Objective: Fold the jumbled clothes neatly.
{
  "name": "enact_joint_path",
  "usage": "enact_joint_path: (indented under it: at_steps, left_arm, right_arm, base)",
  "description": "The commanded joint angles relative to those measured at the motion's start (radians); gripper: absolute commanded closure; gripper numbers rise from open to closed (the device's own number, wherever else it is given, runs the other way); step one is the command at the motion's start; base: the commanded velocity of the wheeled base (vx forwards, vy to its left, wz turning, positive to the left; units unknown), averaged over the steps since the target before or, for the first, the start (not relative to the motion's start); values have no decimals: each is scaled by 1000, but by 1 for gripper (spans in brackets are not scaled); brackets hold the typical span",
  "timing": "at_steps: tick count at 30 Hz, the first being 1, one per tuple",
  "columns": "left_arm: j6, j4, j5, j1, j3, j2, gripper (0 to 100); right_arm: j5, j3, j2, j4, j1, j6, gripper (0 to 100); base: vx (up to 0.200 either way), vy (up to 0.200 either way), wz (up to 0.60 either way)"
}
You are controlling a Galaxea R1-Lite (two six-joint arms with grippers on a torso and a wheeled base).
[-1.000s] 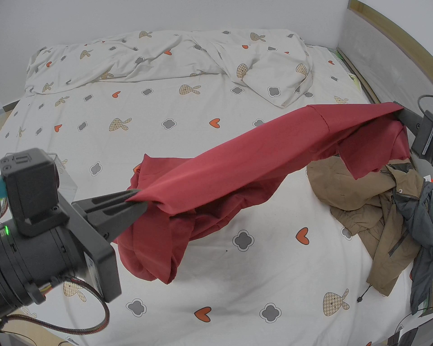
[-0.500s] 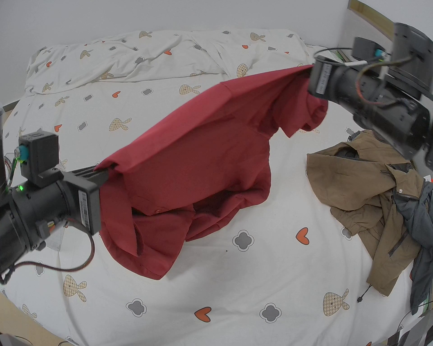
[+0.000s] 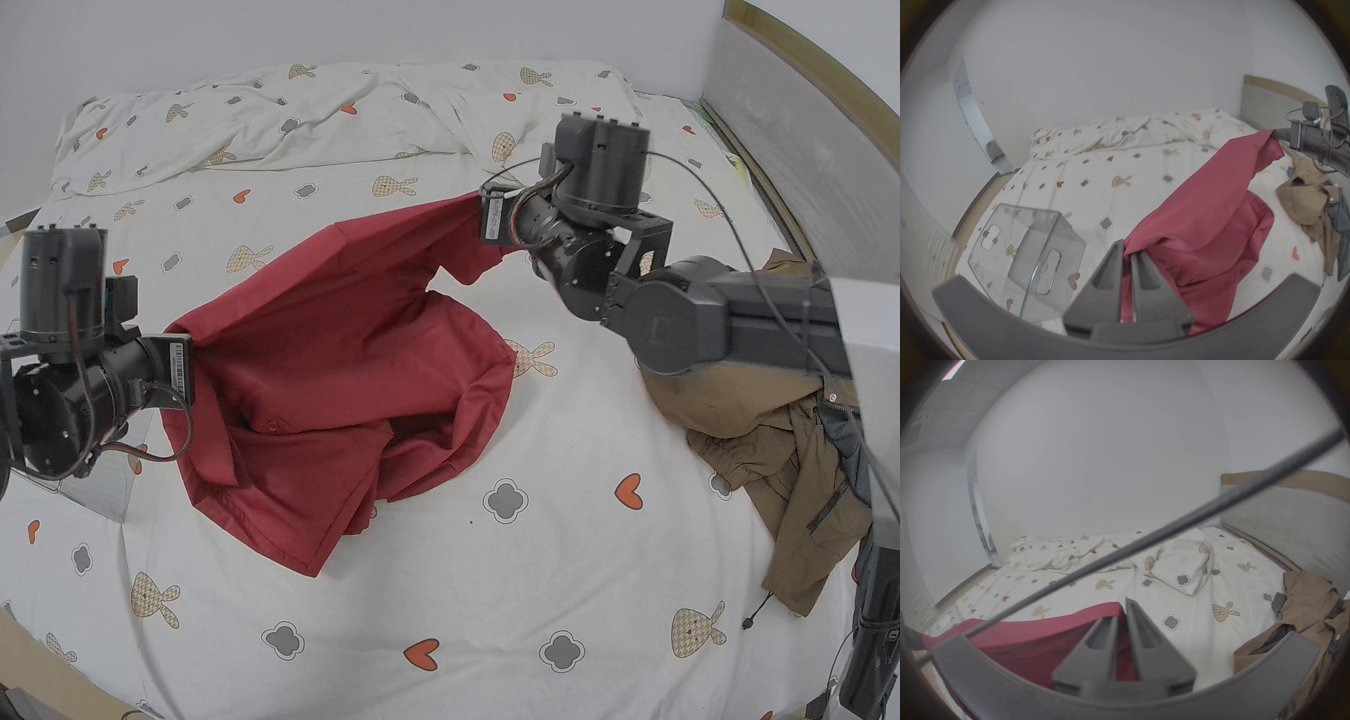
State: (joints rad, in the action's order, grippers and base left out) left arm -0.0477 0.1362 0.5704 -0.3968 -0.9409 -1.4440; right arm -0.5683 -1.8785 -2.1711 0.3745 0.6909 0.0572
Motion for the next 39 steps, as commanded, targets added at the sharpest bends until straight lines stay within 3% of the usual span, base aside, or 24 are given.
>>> enact_joint_path:
  at_steps: [1, 9, 13, 15, 17, 18, 19, 20, 22, 26, 27, 29, 31, 33, 39]
  left_arm:
    - [-28, 19, -4, 36, 11, -108, 0]
    - [-35, 20, -4, 30, 11, -122, 0]
    - [-34, 53, -4, 18, 31, -113, 0]
    - [-35, 82, -6, 7, 47, -96, 0]
    - [-35, 91, -7, 0, 59, -64, 0]
    - [-35, 91, -7, 0, 59, -64, 0]
    - [-37, 89, -15, -11, 66, -32, 0]
    - [-44, 88, -26, -22, 74, -4, 0]
    - [-67, 83, -81, -54, 93, 59, 0]
    - [-87, 39, -259, -85, 129, 186, 0]
    - [-87, 37, -267, -85, 131, 191, 0]
    - [-150, -27, -446, -83, 123, 275, 0]
    - [-178, -41, -532, -79, 122, 309, 0]
    - [-205, -63, -676, -50, 123, 361, 0]
    - [-204, -75, -704, 15, 114, 356, 0]
  right_arm:
    - [22, -77, -115, -32, 3, 9, 0]
    - [71, -14, 30, -83, 19, 76, 0]
    - [94, 91, 76, -134, -28, 151, 0]
    - [166, 200, 102, -146, -76, 227, 0]
    - [291, 300, 125, -163, -119, 282, 0]
    - [291, 300, 125, -163, -119, 282, 0]
    - [404, 369, 129, -181, -160, 320, 0]
    - [472, 404, 128, -192, -186, 345, 0]
    - [564, 447, 120, -198, -226, 375, 0]
    - [607, 452, 59, -197, -260, 392, 0]
    - [607, 452, 56, -197, -260, 392, 0]
    - [610, 450, 34, -195, -251, 397, 0]
    - [610, 449, 33, -195, -246, 397, 0]
    - [613, 449, 33, -193, -237, 400, 0]
    - [639, 450, 33, -193, -198, 466, 0]
  base:
    - [0, 0, 0]
    - [0, 0, 0]
    - [0, 0, 0]
    - [0, 0, 0]
    - [0, 0, 0]
    - [0, 0, 0]
    - [0, 0, 0]
    - [0, 0, 0]
    - [0, 0, 0]
    - [0, 0, 0]
    - [0, 0, 0]
    - [0, 0, 0]
    - [0, 0, 0]
    - [0, 0, 0]
    - [0, 0, 0]
